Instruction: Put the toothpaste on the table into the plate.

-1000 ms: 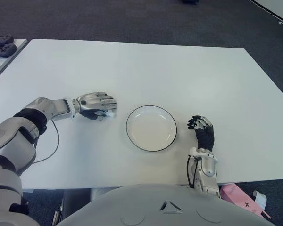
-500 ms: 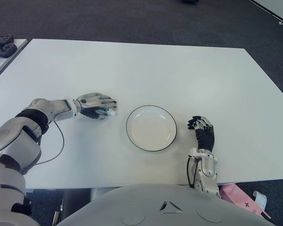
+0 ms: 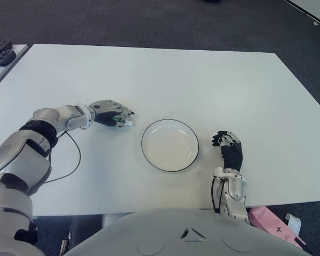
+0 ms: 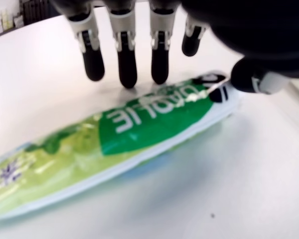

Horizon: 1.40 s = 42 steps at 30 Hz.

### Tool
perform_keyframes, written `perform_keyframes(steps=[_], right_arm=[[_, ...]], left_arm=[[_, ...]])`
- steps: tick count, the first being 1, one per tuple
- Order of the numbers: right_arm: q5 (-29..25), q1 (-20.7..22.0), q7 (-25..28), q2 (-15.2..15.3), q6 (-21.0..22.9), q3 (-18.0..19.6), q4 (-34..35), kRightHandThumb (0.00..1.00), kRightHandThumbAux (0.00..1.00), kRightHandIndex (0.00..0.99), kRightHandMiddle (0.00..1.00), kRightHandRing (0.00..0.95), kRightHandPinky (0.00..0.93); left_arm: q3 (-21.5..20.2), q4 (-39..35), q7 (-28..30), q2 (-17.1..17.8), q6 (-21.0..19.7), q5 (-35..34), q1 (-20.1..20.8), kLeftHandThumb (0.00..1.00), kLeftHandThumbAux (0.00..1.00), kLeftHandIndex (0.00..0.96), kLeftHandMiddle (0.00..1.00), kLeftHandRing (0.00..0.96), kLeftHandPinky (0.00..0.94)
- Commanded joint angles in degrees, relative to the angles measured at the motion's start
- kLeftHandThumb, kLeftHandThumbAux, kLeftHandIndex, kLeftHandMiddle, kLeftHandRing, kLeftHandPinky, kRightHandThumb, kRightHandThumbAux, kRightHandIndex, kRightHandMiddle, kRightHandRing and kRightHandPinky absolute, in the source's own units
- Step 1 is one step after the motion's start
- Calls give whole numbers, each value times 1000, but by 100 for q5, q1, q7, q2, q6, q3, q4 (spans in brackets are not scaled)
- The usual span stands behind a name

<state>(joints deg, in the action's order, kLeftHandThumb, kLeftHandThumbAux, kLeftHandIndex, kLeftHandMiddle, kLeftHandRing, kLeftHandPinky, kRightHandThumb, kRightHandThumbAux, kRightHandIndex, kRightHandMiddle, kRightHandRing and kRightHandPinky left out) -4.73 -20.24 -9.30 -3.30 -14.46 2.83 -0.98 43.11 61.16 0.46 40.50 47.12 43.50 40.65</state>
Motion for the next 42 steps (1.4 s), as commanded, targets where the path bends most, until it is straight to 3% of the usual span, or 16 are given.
perform_keyframes(steps=[1,7,11,14,16,20,22,25,28,31,42], right_arm=[[-70,-152,-11,-185,258,40,-162,706,725,430,562,548,532],[-87,-163,-2,-191,255,49,-152,706,724,430,564,549,536],[-110,-166,16,-188,245,61,-157,706,724,430,565,549,535],[-131,-169,33,-195,223,69,-161,706,724,430,566,548,533],[-137,-172,43,-198,215,73,-161,706,724,430,565,547,532],[-140,-167,60,-204,215,86,-171,706,724,430,564,548,534],[-140,-168,67,-202,223,92,-171,706,724,430,563,547,527],[-151,-166,82,-195,221,103,-176,706,724,430,563,546,526],[-159,-166,95,-186,223,112,-174,706,724,431,563,545,528],[-155,-174,107,-177,219,115,-161,706,724,430,562,543,527],[-112,-179,133,-148,205,120,-166,705,724,431,564,543,528]], left_arm=[[-186,462,2730,-247,-937,-593,-508,595,259,0,245,245,219],[-341,349,3241,-245,-1235,-941,-607,596,274,0,250,242,217],[-472,413,3217,-292,-1455,-1079,-739,594,281,7,265,256,240],[-562,368,3058,-291,-1531,-1165,-861,618,317,184,326,309,302],[-603,281,3058,-273,-1542,-1223,-906,645,345,325,422,395,369],[-664,154,3062,-242,-1520,-1306,-969,681,373,460,548,530,471],[-687,154,3002,-244,-1544,-1322,-996,720,398,545,631,618,573],[-746,262,2865,-294,-1665,-1369,-1090,758,424,612,697,685,631],[-853,381,2782,-356,-1776,-1451,-1153,748,598,500,755,750,633],[-1006,320,2754,-370,-1815,-1590,-1224,750,658,464,798,783,563],[-1439,187,2686,-360,-1840,-1879,-1474,750,692,445,850,812,408]])
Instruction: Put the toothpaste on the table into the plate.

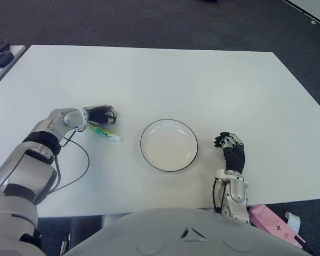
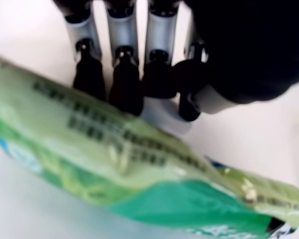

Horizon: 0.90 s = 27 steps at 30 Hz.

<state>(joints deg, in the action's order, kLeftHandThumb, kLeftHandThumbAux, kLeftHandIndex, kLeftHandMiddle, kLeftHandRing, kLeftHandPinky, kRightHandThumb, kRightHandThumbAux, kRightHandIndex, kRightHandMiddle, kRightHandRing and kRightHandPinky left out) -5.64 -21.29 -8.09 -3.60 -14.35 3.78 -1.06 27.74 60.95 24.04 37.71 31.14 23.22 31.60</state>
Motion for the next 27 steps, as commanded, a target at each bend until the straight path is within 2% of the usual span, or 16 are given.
perform_keyframes(steps=[1,6,10,13,17,19,21,24,26,27], right_arm=[[-24,-73,17,-119,188,26,-162,705,724,431,563,543,528],[-23,-67,25,-128,185,29,-166,705,724,431,561,542,530],[-24,-70,9,-141,246,25,-139,706,724,431,562,546,534],[-25,-66,3,-150,264,21,-125,706,724,431,563,547,538],[-33,-62,3,-158,267,20,-122,706,723,431,562,547,534],[-36,-51,1,-159,266,24,-134,706,723,431,562,547,532],[-35,-44,-2,-159,266,26,-141,706,723,431,563,546,531],[-26,-35,-16,-159,278,31,-149,706,723,431,565,546,530],[-30,-30,-20,-159,285,33,-152,706,723,431,566,545,532],[-28,-32,-21,-161,279,30,-156,706,723,431,567,545,533]], left_arm=[[68,199,303,-60,-235,144,-584,749,692,444,851,814,408],[-34,66,302,69,-185,170,-561,744,689,445,850,819,465],[-223,-617,583,367,-118,66,-364,739,685,444,842,822,494],[-394,-963,150,542,-191,166,-502,736,684,442,830,810,517],[-638,-1361,-204,712,-251,220,-653,731,684,437,735,680,479],[-925,-1848,-332,913,-274,110,-798,721,687,430,580,537,426],[-1095,-2159,-376,999,-347,74,-906,716,689,426,511,477,406],[-1333,-2518,-837,1007,-492,225,-1081,706,695,420,439,420,390],[-1432,-2666,-1021,994,-574,289,-1174,577,616,322,394,385,374],[-1487,-2743,-1109,993,-615,302,-1229,559,605,308,388,380,372]])
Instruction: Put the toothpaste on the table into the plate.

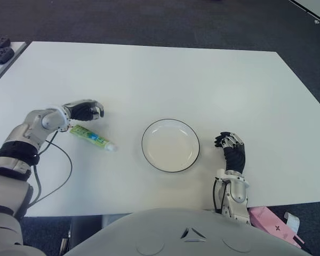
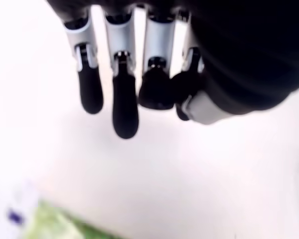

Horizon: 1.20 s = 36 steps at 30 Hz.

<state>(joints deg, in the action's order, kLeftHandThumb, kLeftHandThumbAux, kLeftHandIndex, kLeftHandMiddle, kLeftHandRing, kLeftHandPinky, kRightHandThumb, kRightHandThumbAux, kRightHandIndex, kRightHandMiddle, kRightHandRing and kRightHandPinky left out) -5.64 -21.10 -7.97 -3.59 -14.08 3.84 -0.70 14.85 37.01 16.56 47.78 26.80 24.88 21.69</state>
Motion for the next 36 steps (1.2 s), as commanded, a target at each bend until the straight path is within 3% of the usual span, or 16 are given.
perform_keyframes(steps=[1,4,8,12,20,25,29,36], right_arm=[[-26,-55,-31,-164,240,19,-194,706,723,431,567,545,533],[-25,-60,-19,-165,225,6,-190,706,723,431,566,543,528],[-10,-61,-7,-152,243,-14,-178,706,724,431,561,539,521],[14,-49,-8,-137,268,-24,-173,706,724,431,559,538,523],[34,-2,-7,-138,299,-30,-197,705,724,431,559,541,527],[8,21,14,-149,311,-25,-212,706,724,431,561,543,531],[-15,35,27,-158,310,-24,-224,706,724,431,562,545,531],[-35,47,37,-174,315,-32,-228,705,723,431,559,544,533]], left_arm=[[-314,-492,-495,-2,-247,124,-331,520,595,271,369,366,360],[-606,-910,-735,71,-428,95,-569,402,611,155,287,299,299],[-944,-1547,-832,247,-585,120,-890,322,626,80,211,236,253],[-1155,-1929,-904,296,-665,193,-1092,296,627,53,173,201,222],[-1654,-2347,-1179,364,-752,233,-1545,199,589,3,61,51,29],[-1952,-2764,-1018,281,-906,-26,-1788,165,590,0,31,13,4],[-2066,-2906,-900,337,-853,-158,-1857,172,584,0,24,5,14],[-2239,-3004,-923,529,-495,-66,-2091,503,443,2,17,62,126]])
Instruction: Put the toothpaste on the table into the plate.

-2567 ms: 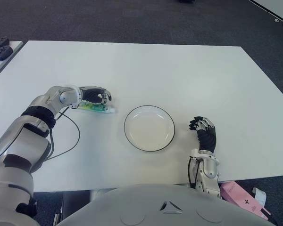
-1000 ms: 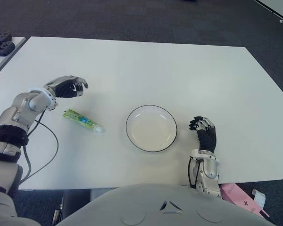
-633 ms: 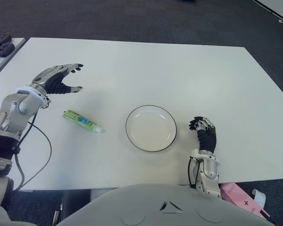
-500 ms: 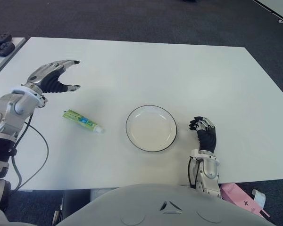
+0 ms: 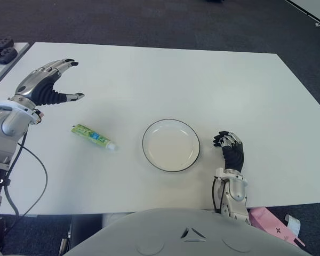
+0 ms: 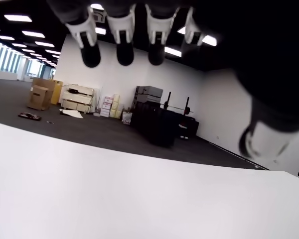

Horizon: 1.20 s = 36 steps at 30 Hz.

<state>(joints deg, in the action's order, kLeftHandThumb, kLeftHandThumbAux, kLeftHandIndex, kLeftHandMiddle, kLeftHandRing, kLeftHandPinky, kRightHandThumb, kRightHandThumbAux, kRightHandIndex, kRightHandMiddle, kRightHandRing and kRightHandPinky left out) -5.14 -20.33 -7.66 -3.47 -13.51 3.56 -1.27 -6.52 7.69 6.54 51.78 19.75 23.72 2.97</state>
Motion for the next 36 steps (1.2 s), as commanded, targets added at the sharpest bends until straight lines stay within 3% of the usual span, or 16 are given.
perform_keyframes(steps=[1,5,9,14,18,22,29,36], right_arm=[[-93,-30,4,-190,270,-2,-168,705,723,430,559,544,533],[-117,-33,-7,-196,304,-1,-153,705,723,430,556,544,536],[-123,-39,-18,-198,313,0,-146,706,723,430,553,542,532],[-93,-47,-22,-189,292,-12,-146,705,723,430,553,539,526],[-73,-53,-27,-180,306,-22,-140,705,723,430,555,540,530],[-79,-52,-21,-171,323,-21,-138,705,723,430,557,541,531],[-98,-49,-26,-173,323,1,-148,706,723,430,560,541,529],[-136,-73,-19,-189,319,18,-126,706,723,430,561,543,534]], left_arm=[[-141,-105,58,158,325,61,-337,526,425,1,14,64,128],[-235,-165,53,251,649,115,-622,542,364,0,3,52,130],[-172,-214,265,464,742,300,-723,534,288,0,0,16,52],[42,-614,642,518,267,793,-806,538,216,0,0,2,13],[272,-930,900,408,-103,1147,-873,544,198,0,0,0,42],[478,-911,1028,412,-139,1289,-983,545,191,0,0,0,72],[856,-647,992,434,88,1492,-873,540,181,0,1,1,73],[1261,-6,514,456,805,1743,-625,527,153,0,74,62,110]])
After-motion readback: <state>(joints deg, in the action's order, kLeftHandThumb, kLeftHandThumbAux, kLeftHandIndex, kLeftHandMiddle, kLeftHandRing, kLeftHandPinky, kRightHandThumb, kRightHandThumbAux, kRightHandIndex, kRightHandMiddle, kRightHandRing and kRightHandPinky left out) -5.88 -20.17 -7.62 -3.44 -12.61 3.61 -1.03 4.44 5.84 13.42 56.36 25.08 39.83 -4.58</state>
